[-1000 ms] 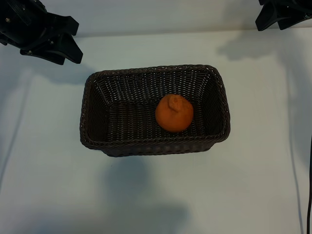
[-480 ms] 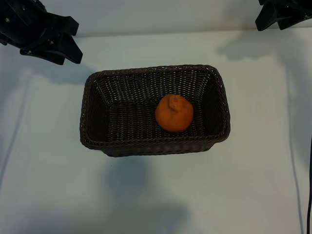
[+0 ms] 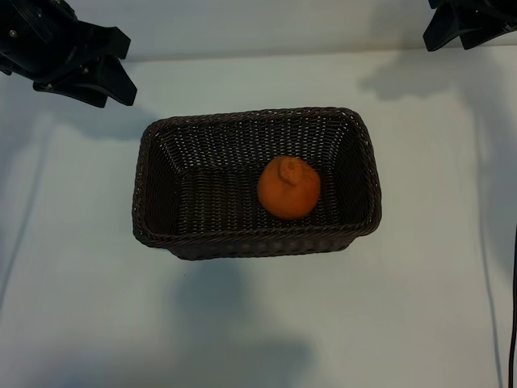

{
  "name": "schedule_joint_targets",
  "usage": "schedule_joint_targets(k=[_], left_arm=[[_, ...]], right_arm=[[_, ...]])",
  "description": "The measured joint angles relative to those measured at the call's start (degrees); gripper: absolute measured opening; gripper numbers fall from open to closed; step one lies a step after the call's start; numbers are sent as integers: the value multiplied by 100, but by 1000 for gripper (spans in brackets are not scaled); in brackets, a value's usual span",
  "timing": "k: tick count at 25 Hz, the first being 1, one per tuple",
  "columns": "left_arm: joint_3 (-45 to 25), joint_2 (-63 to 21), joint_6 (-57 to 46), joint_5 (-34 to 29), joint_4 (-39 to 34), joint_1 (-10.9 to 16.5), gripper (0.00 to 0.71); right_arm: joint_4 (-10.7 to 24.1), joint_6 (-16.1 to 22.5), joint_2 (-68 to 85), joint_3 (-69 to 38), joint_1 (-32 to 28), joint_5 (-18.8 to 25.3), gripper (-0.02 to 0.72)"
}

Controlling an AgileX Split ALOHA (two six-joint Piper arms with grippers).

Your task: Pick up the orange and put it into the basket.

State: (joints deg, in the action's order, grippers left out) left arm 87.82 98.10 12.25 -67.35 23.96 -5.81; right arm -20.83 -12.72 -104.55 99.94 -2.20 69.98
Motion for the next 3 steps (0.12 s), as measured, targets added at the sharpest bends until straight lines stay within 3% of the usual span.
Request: schedule_joint_targets(k=[3], left_arm=[[0,0,0,0,0,0,444]], right_arm=[[0,0,0,0,0,0,489]])
